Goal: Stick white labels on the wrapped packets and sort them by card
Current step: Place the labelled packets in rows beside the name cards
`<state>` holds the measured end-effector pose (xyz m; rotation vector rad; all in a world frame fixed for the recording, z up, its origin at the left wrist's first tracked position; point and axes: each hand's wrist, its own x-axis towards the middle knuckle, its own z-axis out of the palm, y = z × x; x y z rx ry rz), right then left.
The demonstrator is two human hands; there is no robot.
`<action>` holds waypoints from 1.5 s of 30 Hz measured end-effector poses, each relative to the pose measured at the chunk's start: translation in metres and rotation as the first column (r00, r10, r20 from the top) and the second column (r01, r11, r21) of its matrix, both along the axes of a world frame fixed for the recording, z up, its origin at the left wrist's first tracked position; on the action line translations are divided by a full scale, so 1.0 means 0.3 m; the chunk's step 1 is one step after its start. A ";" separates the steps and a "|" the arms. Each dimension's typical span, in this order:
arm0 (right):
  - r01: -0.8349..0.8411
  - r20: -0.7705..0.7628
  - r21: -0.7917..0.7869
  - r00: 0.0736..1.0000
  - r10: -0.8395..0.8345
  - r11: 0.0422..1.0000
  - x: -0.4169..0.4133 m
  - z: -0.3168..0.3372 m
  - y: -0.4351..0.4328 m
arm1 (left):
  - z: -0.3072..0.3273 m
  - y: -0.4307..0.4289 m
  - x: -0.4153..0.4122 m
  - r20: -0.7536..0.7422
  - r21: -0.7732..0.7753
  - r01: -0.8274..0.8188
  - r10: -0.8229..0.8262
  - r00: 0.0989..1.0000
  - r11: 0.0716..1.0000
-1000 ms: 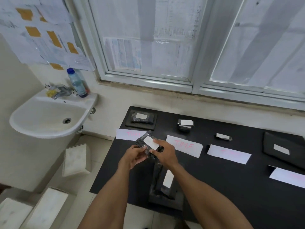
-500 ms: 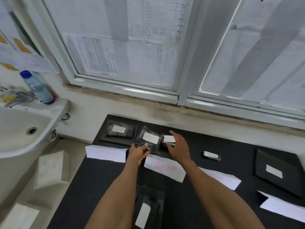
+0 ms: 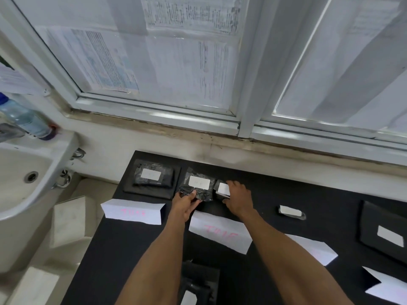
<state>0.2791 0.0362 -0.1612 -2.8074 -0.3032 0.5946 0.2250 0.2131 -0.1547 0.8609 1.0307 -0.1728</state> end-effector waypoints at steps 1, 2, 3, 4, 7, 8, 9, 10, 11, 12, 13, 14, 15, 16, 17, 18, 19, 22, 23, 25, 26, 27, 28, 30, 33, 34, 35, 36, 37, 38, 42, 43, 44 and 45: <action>0.020 -0.013 0.019 1.000 -0.020 1.000 0.003 -0.001 -0.001 | 0.000 0.000 0.006 -0.002 0.005 0.001 -0.001 1.000 1.000; 0.046 -0.020 0.039 0.999 -0.045 0.998 0.007 0.000 -0.006 | -0.005 -0.001 0.013 -0.002 0.013 0.001 -0.001 1.000 1.000; 0.080 -0.018 0.059 0.997 -0.079 0.995 0.008 0.003 -0.015 | -0.012 -0.003 0.017 -0.006 0.020 0.007 -0.006 1.000 1.000; 0.128 -0.009 0.074 0.992 -0.128 0.989 0.011 0.010 -0.035 | -0.021 -0.014 0.023 -0.008 0.017 0.016 -0.016 1.000 1.000; 0.249 0.044 0.108 0.966 -0.255 0.962 0.025 0.036 -0.111 | -0.031 -0.059 0.037 -0.014 -0.013 0.039 -0.040 0.999 0.999; 0.265 0.062 0.128 0.960 -0.274 0.956 0.033 0.047 -0.133 | -0.031 -0.079 0.045 -0.017 -0.028 0.047 -0.048 0.999 0.998; 0.265 0.077 0.152 0.957 -0.278 0.952 0.044 0.062 -0.151 | -0.031 -0.104 0.053 -0.025 -0.042 0.059 -0.060 0.998 0.997; 0.249 0.087 0.182 0.960 -0.268 0.951 0.056 0.079 -0.162 | -0.033 -0.130 0.059 -0.032 -0.061 0.068 -0.070 0.997 0.996; 0.222 0.093 0.213 0.965 -0.246 0.951 0.069 0.097 -0.166 | -0.035 -0.159 0.065 -0.046 -0.079 0.075 -0.079 0.996 0.994; 0.188 0.099 0.240 0.971 -0.216 0.952 0.080 0.113 -0.162 | -0.037 -0.186 0.069 -0.058 -0.093 0.075 -0.080 0.995 0.993; 0.152 0.106 0.258 0.977 -0.184 0.954 0.089 0.127 -0.151 | -0.039 -0.212 0.072 -0.063 -0.101 0.076 -0.082 0.995 0.992; 0.115 0.109 0.262 0.983 -0.148 0.958 0.097 0.138 -0.140 | -0.043 -0.242 0.076 -0.067 -0.101 0.073 -0.080 0.995 0.992; 0.076 0.105 0.255 0.989 -0.106 0.964 0.100 0.144 -0.121 | -0.047 -0.263 0.080 -0.073 -0.099 0.062 -0.069 0.995 0.993; 0.039 0.095 0.237 0.994 -0.063 0.971 0.101 0.147 -0.104 | -0.051 -0.280 0.084 -0.079 -0.099 0.043 -0.051 0.996 0.994; 0.006 0.080 0.213 0.997 -0.023 0.977 0.098 0.147 -0.087 | -0.050 -0.290 0.087 -0.091 -0.106 0.013 -0.023 0.996 0.994; -0.018 0.065 0.194 0.998 0.006 0.981 0.093 0.143 -0.074 | -0.045 -0.290 0.091 -0.109 -0.104 -0.016 0.005 0.994 0.994; -0.032 0.051 0.183 0.998 0.023 0.983 0.085 0.134 -0.061 | -0.039 -0.280 0.091 -0.130 -0.085 -0.028 0.017 0.991 0.996; -0.031 0.048 0.167 0.999 0.023 0.986 0.062 0.113 -0.039 | -0.022 -0.230 0.093 -0.162 -0.035 0.039 -0.044 0.986 0.999; -0.030 0.052 0.158 0.998 0.022 0.987 0.061 0.112 -0.039 | -0.015 -0.210 0.094 -0.170 -0.025 0.054 -0.058 0.984 0.998; -0.046 0.053 0.140 0.998 0.039 0.989 0.058 0.113 -0.027 | -0.015 -0.147 0.085 -0.184 0.035 0.079 -0.071 0.980 0.996; -0.052 0.050 0.134 0.998 0.046 0.990 0.058 0.117 -0.022 | -0.013 -0.118 0.076 -0.183 0.067 0.085 -0.072 0.980 0.994; -0.054 0.046 0.133 0.998 0.048 0.990 0.055 0.120 -0.015 | -0.010 -0.090 0.061 -0.186 0.088 0.091 -0.074 0.980 0.992; -0.051 0.043 0.135 0.998 0.045 0.990 0.055 0.121 -0.013 | -0.014 -0.069 0.051 -0.186 0.097 0.101 -0.082 0.979 0.990; -0.049 0.034 0.125 0.998 0.045 0.991 0.053 0.120 -0.008 | -0.010 -0.038 0.028 -0.177 0.100 0.138 -0.119 0.977 0.985; -0.062 0.033 0.012 0.998 0.062 0.998 0.050 0.124 0.002 | -0.005 0.003 0.005 -0.181 0.121 0.203 -0.179 0.967 0.972; -0.060 0.055 -0.028 0.997 0.062 0.998 0.047 0.127 0.005 | -0.008 0.015 0.001 -0.181 0.135 0.230 -0.204 0.962 0.964; -0.050 0.092 -0.046 0.994 0.054 0.998 0.041 0.131 0.012 | -0.006 0.028 -0.005 -0.187 0.156 0.260 -0.230 0.955 0.953; -0.041 0.145 -0.046 0.988 0.047 0.998 0.023 0.138 0.023 | -0.002 0.041 -0.021 -0.197 0.185 0.288 -0.251 0.948 0.940; -0.041 0.208 -0.027 0.977 0.045 0.999 -0.008 0.145 0.035 | 0.005 0.050 -0.045 -0.213 0.236 0.319 -0.272 0.939 0.918; -0.048 0.272 0.013 0.961 0.043 0.999 -0.038 0.151 0.049 | 0.011 0.057 -0.065 -0.232 0.298 0.349 -0.288 0.929 0.888; -0.051 0.359 0.183 0.933 -0.019 0.982 -0.240 0.150 0.107 | 0.051 0.058 -0.182 -0.255 0.519 0.437 -0.355 0.899 0.735; -0.023 0.336 0.199 0.941 -0.047 0.980 -0.293 0.145 0.123 | 0.064 0.053 -0.208 -0.266 0.573 0.478 -0.401 0.877 0.665; 0.004 0.314 0.210 0.947 -0.071 0.978 -0.363 0.146 0.137 | 0.081 0.049 -0.253 -0.287 0.632 0.528 -0.461 0.840 0.568; 0.020 0.296 0.210 0.952 -0.083 0.977 -0.417 0.144 0.150 | 0.097 0.046 -0.290 -0.308 0.691 0.558 -0.512 0.802 0.459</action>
